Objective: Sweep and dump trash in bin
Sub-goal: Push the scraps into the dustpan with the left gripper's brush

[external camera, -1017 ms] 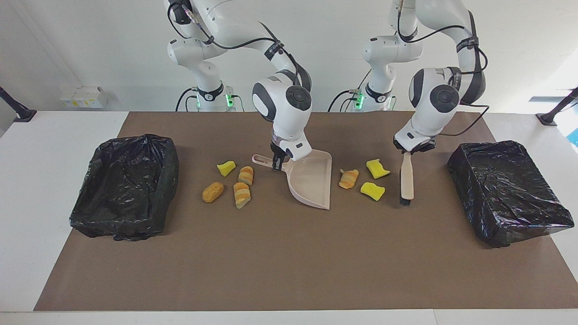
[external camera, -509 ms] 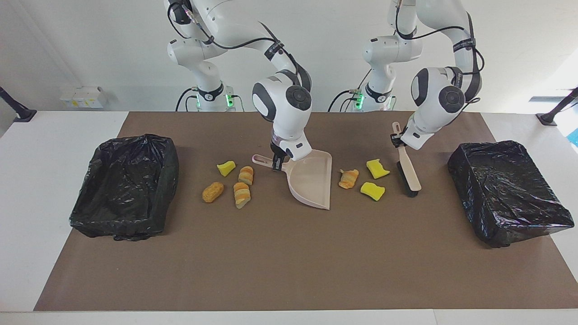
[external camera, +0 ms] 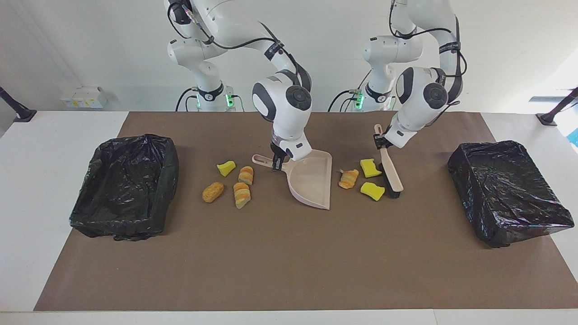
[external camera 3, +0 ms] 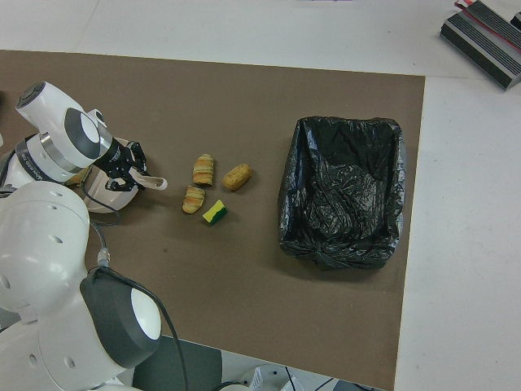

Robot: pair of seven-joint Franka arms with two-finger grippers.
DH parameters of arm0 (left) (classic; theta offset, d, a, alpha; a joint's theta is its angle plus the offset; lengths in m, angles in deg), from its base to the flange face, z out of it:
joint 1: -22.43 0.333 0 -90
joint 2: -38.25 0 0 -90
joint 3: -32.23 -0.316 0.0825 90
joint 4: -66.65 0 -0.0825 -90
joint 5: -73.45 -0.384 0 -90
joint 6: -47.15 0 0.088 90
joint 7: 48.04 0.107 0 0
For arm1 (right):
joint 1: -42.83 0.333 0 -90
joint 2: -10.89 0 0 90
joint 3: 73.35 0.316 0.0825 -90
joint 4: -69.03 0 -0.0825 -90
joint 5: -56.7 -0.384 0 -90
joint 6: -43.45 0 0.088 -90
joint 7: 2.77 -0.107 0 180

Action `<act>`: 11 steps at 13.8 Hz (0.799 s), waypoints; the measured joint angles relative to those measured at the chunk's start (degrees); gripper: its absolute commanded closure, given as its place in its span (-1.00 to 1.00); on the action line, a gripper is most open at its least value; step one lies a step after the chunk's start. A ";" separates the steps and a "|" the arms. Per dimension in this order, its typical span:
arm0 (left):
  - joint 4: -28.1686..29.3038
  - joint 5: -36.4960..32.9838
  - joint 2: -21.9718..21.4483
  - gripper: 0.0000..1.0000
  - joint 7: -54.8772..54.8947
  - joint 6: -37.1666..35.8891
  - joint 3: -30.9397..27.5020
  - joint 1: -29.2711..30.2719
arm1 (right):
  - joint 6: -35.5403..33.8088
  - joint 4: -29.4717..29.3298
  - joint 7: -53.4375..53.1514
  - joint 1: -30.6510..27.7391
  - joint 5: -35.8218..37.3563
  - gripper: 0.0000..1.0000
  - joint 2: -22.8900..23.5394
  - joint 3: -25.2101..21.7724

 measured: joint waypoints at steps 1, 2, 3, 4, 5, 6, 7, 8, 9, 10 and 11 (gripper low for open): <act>-0.62 1.63 0.52 1.00 -0.03 0.32 0.01 -1.35 | 0.00 0.00 0.00 0.00 0.00 1.00 0.00 0.00; -1.50 2.95 1.41 1.00 -0.06 0.74 0.01 -2.84 | 0.00 0.00 0.00 0.00 0.00 1.00 0.00 0.00; -2.52 3.99 2.58 1.00 -0.73 1.55 0.01 -4.74 | 0.00 0.00 0.00 0.00 0.00 1.00 0.00 0.00; -3.46 4.89 3.82 1.00 -2.03 2.99 0.04 -6.94 | 0.00 0.00 0.00 0.00 0.00 1.00 0.00 0.00; -4.33 5.48 4.88 1.00 -3.35 4.34 0.08 -9.06 | 0.00 0.00 0.00 -0.01 0.03 1.00 0.00 -0.03; -5.29 6.40 5.63 1.00 -4.29 5.06 0.06 -10.72 | 0.00 0.01 0.00 -0.02 0.05 1.00 0.00 -0.08; -6.32 7.69 6.10 1.00 -4.63 5.22 0.09 -11.87 | 0.00 0.01 0.00 -0.03 0.05 1.00 0.00 -0.09; -7.36 8.72 6.46 1.00 -4.82 5.20 0.11 -12.81 | 0.00 0.01 0.00 -0.01 0.04 1.00 0.00 -0.07; -8.34 9.28 6.82 1.00 -5.09 5.14 0.20 -13.45 | 0.00 0.01 0.00 -0.01 0.04 1.00 0.00 -0.07; -9.07 9.40 7.08 1.00 -5.28 5.06 0.19 -13.62 | 0.00 0.01 0.00 -0.01 0.04 1.00 0.00 -0.07; -9.68 9.41 7.21 1.00 -5.31 4.75 -0.04 -13.60 | 0.00 0.01 0.00 -0.01 0.04 1.00 0.00 -0.07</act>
